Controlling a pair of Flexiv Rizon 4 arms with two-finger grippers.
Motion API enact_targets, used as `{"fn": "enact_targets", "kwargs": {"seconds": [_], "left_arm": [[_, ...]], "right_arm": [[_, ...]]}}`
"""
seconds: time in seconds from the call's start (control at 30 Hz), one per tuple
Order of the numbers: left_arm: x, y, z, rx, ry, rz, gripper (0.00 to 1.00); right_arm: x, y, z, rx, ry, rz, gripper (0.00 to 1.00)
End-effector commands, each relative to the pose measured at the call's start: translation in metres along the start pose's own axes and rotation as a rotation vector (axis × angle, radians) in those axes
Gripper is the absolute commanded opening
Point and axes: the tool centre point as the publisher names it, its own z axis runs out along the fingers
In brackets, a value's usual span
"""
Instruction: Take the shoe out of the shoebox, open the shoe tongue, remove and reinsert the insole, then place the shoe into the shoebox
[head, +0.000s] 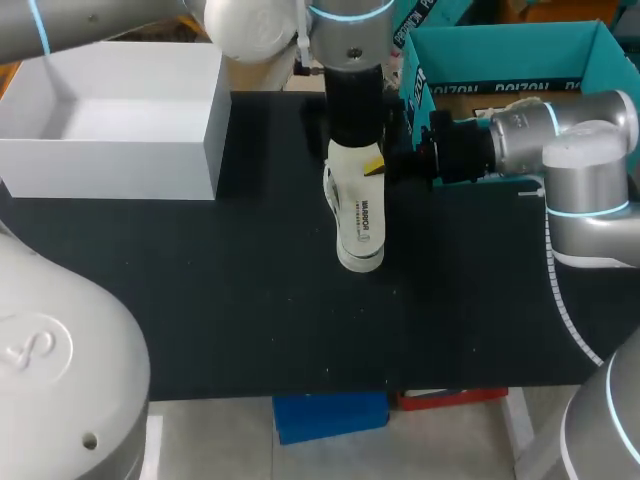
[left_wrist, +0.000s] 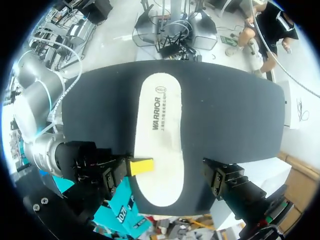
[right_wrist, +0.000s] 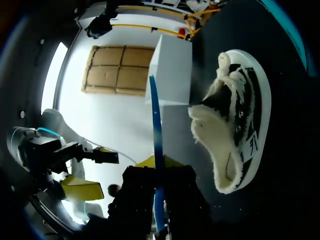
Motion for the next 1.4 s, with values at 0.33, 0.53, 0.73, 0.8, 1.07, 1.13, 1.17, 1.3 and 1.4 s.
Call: {"fn": "enact_targets", "kwargs": {"seconds": [0.33,0.53,0.73,0.8,1.07,1.13,1.17,1.3,1.4], "left_arm": [[0.004,0.078,0.004,0.019,-0.019,-0.007,1.0],[0.006,0.103,0.003,0.014,-0.033,-0.018,1.0],[0.009,0.113,0.002,0.005,-0.042,-0.029,1.0],[0.01,0.111,0.002,0.006,-0.043,-0.031,1.0],[0.017,0.088,-0.008,0.0,-0.048,-0.03,1.0],[0.018,0.078,-0.011,-0.001,-0.048,-0.029,1.0],[0.018,0.073,-0.012,-0.003,-0.046,-0.029,1.0],[0.019,0.046,-0.017,-0.013,-0.041,-0.027,1.0],[0.021,0.024,-0.019,-0.017,-0.035,-0.022,1.0]], "right_arm": [[0.0,-0.001,0.0,-0.002,-0.002,0.0,0.0],[0.0,-0.001,0.0,-0.002,-0.002,0.0,0.0],[0.0,-0.001,0.0,-0.002,-0.002,0.0,0.0],[0.0,-0.001,0.0,-0.002,-0.002,0.0,0.0],[0.0,-0.001,0.0,-0.002,-0.002,0.0,0.0],[0.0,-0.001,0.0,-0.002,-0.002,0.0,0.0],[0.0,-0.001,0.0,-0.002,-0.002,0.0,0.0],[0.0,-0.001,0.0,-0.002,-0.002,0.0,0.0],[0.0,-0.001,0.0,-0.002,-0.002,0.0,0.0]]}}
